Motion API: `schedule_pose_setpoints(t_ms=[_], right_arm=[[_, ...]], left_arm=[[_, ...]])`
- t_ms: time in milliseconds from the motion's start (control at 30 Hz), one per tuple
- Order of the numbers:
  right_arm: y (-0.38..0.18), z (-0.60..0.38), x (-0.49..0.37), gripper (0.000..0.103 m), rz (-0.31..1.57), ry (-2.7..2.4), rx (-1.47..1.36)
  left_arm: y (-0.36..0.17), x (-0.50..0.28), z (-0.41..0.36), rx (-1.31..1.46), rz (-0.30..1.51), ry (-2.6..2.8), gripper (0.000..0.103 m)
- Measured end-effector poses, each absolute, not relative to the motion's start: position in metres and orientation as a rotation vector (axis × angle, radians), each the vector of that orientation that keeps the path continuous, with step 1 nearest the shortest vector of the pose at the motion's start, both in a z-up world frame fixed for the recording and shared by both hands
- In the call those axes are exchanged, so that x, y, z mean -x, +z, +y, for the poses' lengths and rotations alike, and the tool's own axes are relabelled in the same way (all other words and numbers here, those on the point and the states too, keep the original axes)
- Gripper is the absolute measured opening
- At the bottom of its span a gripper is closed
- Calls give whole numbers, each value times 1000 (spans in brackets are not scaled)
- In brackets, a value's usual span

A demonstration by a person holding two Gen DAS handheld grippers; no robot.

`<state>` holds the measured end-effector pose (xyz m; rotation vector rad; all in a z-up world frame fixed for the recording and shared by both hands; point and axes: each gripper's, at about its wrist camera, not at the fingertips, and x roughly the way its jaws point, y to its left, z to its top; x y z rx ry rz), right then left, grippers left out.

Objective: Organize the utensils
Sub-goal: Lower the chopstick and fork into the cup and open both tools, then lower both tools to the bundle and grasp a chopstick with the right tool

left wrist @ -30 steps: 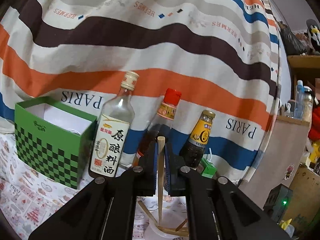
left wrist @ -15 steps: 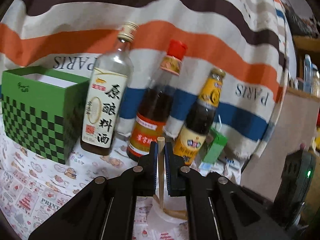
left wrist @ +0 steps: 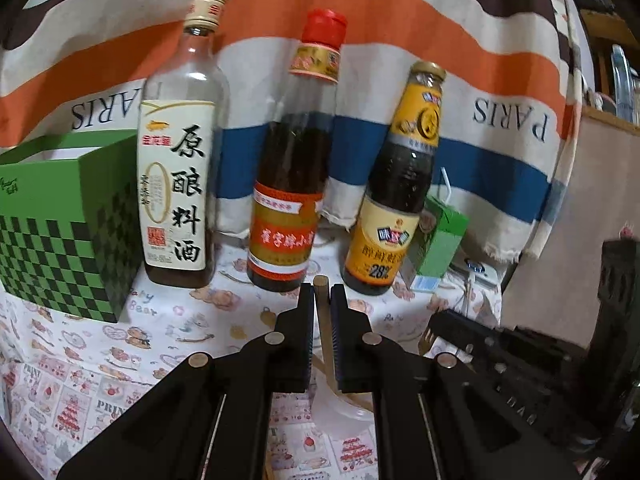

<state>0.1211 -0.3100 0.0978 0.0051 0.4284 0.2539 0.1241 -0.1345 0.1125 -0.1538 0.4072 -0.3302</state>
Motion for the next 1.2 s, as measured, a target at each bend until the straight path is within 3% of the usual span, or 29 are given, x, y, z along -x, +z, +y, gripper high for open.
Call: schedule_pose_setpoints(t_ms=[67, 200, 267, 333, 500, 767, 1033, 1200], right_arm=[[99, -312, -120, 2, 418, 250, -19], [104, -321, -119, 5, 420, 278, -62], [108, -332, -118, 21, 418, 281, -109], [113, -342, -115, 29, 404, 273, -149], [125, -344, -104, 33, 365, 280, -154], [145, -323, -58, 54, 274, 338, -127], [138, -302, -10, 59, 235, 329, -120], [116, -290, -2, 61, 264, 334, -149]], left_arm=[[111, -121, -136, 144, 390, -315, 9], [117, -117, -129, 145, 356, -287, 33], [123, -111, -123, 135, 331, -264, 42], [130, -103, -115, 119, 299, -233, 52], [140, -77, -97, 82, 242, -184, 82], [144, -37, -69, 29, 261, -137, 94], [136, 6, -41, 72, 218, -80, 101], [109, 11, -33, 115, 309, -80, 101]])
